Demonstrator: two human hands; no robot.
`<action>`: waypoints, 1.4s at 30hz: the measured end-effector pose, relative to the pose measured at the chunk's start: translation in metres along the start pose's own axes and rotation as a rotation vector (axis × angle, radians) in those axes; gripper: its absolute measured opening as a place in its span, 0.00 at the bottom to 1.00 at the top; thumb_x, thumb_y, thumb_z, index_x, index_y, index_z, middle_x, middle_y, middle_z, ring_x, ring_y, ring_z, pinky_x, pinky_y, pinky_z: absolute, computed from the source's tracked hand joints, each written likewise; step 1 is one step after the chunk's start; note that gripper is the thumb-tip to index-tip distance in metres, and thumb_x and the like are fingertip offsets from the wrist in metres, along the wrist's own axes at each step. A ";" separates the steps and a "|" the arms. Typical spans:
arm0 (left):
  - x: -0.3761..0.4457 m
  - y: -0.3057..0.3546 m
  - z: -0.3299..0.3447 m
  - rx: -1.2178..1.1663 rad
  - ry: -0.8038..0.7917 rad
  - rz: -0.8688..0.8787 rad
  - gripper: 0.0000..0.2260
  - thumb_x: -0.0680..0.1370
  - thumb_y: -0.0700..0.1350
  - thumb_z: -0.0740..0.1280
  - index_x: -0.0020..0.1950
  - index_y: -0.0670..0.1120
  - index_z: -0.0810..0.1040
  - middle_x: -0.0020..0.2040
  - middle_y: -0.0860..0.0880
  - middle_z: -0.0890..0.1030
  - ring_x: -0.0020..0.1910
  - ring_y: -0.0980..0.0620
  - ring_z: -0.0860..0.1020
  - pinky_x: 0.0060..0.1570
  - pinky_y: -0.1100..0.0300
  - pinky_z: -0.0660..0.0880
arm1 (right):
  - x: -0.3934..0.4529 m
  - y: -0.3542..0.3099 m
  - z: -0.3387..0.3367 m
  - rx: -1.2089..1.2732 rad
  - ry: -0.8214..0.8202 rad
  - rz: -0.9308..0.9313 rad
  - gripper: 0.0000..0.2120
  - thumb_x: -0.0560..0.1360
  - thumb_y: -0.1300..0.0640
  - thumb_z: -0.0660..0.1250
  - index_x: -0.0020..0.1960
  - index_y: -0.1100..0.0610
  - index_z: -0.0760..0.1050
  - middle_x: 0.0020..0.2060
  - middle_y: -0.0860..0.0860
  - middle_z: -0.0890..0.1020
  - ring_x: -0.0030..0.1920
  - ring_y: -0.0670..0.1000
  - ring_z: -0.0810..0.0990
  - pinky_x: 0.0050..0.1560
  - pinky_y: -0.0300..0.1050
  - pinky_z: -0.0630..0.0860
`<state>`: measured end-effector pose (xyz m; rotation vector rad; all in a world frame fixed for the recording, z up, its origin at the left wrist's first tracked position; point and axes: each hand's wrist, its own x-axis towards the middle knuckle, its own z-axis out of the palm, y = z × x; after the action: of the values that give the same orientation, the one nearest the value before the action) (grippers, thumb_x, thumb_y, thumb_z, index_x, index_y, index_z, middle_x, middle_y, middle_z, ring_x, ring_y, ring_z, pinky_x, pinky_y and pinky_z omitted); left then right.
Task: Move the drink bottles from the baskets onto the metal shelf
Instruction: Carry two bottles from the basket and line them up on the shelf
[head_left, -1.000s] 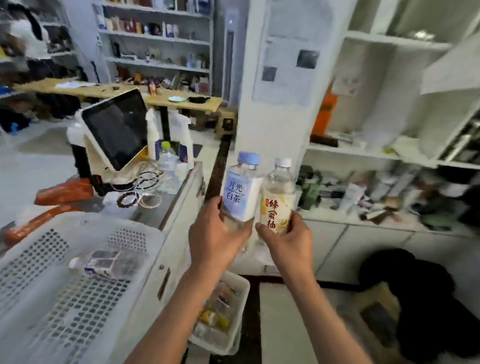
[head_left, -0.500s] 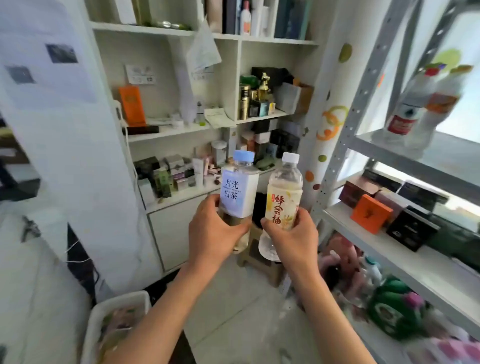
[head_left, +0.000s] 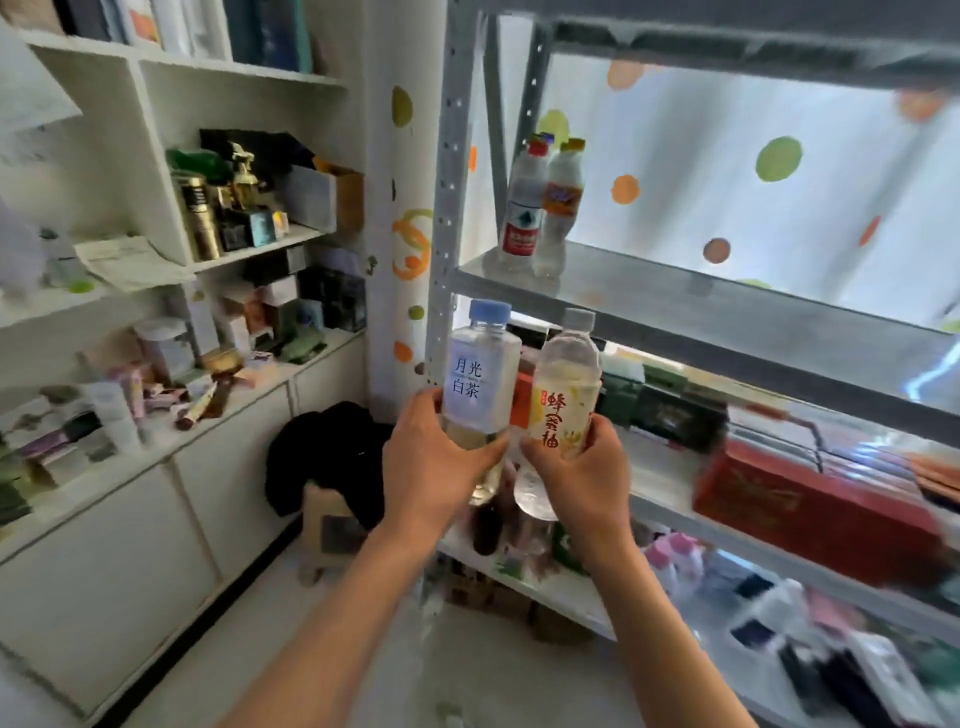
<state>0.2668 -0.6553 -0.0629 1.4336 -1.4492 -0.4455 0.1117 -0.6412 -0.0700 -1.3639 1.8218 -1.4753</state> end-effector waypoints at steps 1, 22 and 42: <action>0.007 0.001 0.005 -0.020 -0.020 0.016 0.34 0.59 0.64 0.78 0.60 0.53 0.74 0.54 0.56 0.78 0.50 0.57 0.78 0.48 0.60 0.76 | 0.006 -0.002 -0.002 -0.013 0.026 -0.003 0.22 0.66 0.54 0.80 0.56 0.53 0.74 0.43 0.42 0.81 0.41 0.38 0.80 0.33 0.29 0.73; 0.141 0.048 0.105 -0.290 -0.160 0.123 0.27 0.62 0.54 0.81 0.54 0.56 0.71 0.51 0.58 0.77 0.48 0.58 0.77 0.39 0.71 0.67 | 0.162 -0.016 -0.033 -0.126 0.216 -0.069 0.26 0.65 0.49 0.80 0.57 0.54 0.73 0.46 0.45 0.81 0.45 0.46 0.82 0.37 0.34 0.74; 0.339 0.045 0.216 -0.061 0.229 0.063 0.30 0.63 0.50 0.81 0.60 0.45 0.73 0.57 0.48 0.78 0.52 0.51 0.77 0.45 0.61 0.69 | 0.395 -0.009 0.051 -0.151 -0.043 -0.221 0.34 0.65 0.42 0.79 0.60 0.56 0.67 0.56 0.54 0.81 0.55 0.58 0.81 0.44 0.46 0.72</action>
<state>0.1367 -1.0310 0.0123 1.3401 -1.2816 -0.2743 -0.0125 -1.0100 0.0161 -1.7049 1.8352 -1.4246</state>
